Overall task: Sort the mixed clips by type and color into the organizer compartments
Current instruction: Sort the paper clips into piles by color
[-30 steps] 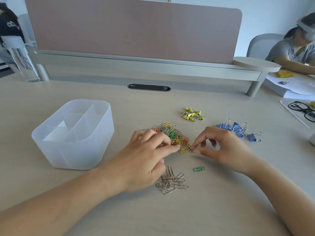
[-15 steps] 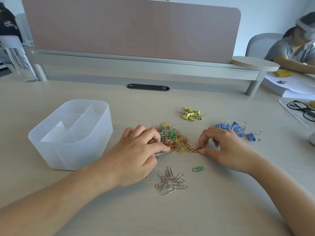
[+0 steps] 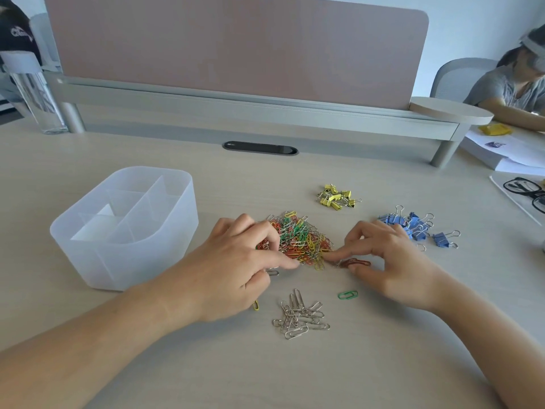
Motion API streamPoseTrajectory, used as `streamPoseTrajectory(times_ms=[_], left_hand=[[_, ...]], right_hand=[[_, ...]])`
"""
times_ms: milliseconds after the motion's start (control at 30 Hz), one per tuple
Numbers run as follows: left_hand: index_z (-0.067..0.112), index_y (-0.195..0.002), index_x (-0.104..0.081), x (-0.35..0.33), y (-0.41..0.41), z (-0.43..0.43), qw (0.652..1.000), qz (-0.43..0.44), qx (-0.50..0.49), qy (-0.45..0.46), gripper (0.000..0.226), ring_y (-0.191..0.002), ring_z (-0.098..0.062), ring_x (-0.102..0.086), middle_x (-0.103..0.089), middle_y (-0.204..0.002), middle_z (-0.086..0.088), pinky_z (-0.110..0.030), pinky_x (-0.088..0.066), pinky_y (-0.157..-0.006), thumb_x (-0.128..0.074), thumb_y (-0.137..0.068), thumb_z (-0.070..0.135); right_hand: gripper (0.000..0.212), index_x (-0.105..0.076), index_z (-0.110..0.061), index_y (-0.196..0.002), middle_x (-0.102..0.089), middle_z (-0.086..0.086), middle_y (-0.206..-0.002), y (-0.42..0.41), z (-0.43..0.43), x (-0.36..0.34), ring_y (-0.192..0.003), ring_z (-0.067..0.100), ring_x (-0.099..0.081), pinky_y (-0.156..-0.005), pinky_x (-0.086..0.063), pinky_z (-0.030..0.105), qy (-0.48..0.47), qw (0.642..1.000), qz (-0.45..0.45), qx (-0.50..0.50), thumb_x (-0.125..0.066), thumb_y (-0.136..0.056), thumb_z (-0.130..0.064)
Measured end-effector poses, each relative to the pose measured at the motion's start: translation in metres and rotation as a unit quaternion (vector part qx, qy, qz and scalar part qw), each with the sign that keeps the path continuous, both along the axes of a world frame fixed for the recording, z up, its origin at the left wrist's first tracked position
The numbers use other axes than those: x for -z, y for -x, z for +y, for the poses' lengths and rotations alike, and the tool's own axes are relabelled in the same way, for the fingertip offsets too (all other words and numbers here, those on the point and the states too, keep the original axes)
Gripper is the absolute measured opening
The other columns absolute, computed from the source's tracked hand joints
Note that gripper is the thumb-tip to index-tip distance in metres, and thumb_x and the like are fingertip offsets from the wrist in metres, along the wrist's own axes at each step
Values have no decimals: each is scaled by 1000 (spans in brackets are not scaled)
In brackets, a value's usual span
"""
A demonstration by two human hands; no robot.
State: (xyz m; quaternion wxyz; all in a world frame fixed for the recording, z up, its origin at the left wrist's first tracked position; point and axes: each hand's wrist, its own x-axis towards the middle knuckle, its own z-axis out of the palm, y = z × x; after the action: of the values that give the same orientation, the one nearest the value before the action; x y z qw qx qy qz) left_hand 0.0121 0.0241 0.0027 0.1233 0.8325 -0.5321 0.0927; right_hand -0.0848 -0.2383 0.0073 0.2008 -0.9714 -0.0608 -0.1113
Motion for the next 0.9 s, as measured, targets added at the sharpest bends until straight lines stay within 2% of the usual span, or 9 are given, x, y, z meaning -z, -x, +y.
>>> streamPoseTrajectory(times_ms=[133,200,333,433,500,567,633,800,900], left_hand=[[45,-128,-57,0,0,0,1000,-6,-3,-2,57,-99,-11,-35,-44,-110,16,-33,-29,-94,-24,-86,26],[45,-130,-56,1,1,-1,1000,-6,-3,-4,57,-100,-11,-35,-44,-111,16,-33,-29,-95,-24,-87,26],[45,-130,-56,2,2,-2,1000,2,-2,-2,58,-102,-12,-36,-44,-111,16,-33,-28,-96,-22,-86,27],[44,-131,-56,2,3,-3,1000,7,-1,-5,58,-104,-12,-36,-44,-113,16,-33,-27,-97,-22,-87,28],[43,-130,-57,2,3,-3,1000,6,-2,-5,57,-105,-14,-38,-45,-113,15,-33,-29,-96,-23,-86,28],[41,-126,-59,2,3,-3,1000,0,-4,-1,55,-103,-13,-38,-46,-112,15,-33,-29,-95,-24,-86,27],[41,-122,-61,1,2,-2,1000,-4,-6,4,54,-102,-12,-38,-46,-111,15,-32,-28,-93,-25,-85,26],[36,-108,-61,-4,-4,3,999,8,-23,31,48,-99,-11,-37,-46,-106,18,-30,-35,-89,-26,-79,21],[33,-100,-61,-10,-8,7,998,42,-25,47,41,-96,-7,-37,-46,-97,19,-20,-37,-83,-35,-76,13]], right_hand=[[42,-65,-59,-107,-48,-22,-95,0,7,2,-94,5,-45,-89,-26,32,29,999,13,-32,-54,-79,-29],[37,-69,-56,-99,-50,-19,-90,0,4,0,-91,6,-46,-89,-26,32,15,1000,-20,-7,-52,-81,-30],[35,-71,-57,-80,-52,-17,-80,1,-4,-6,-86,3,-45,-86,-24,20,19,997,-54,53,-39,-76,-41],[36,-70,-59,-84,-49,-20,-82,2,0,-3,-86,4,-44,-85,-24,22,58,997,-24,41,-51,-78,-29],[45,-71,-57,-88,-48,-20,-83,3,7,-3,-84,1,-42,-82,-25,25,54,998,-12,-1,-51,-74,-19],[50,-72,-55,-90,-50,-17,-85,5,15,-6,-84,-2,-41,-80,-23,21,36,998,7,-52,-50,-72,-13],[51,-73,-53,-91,-51,-13,-86,6,18,-7,-85,-1,-42,-80,-23,20,6,997,14,-79,-50,-73,-11],[54,-72,-51,-100,-50,-16,-83,4,12,0,-83,3,-43,-85,-32,37,-10,999,-15,-40,-51,-74,-8],[52,-71,-53,-100,-49,-18,-83,3,14,1,-83,-1,-41,-80,-29,32,22,999,-4,-46,-51,-73,-12]])
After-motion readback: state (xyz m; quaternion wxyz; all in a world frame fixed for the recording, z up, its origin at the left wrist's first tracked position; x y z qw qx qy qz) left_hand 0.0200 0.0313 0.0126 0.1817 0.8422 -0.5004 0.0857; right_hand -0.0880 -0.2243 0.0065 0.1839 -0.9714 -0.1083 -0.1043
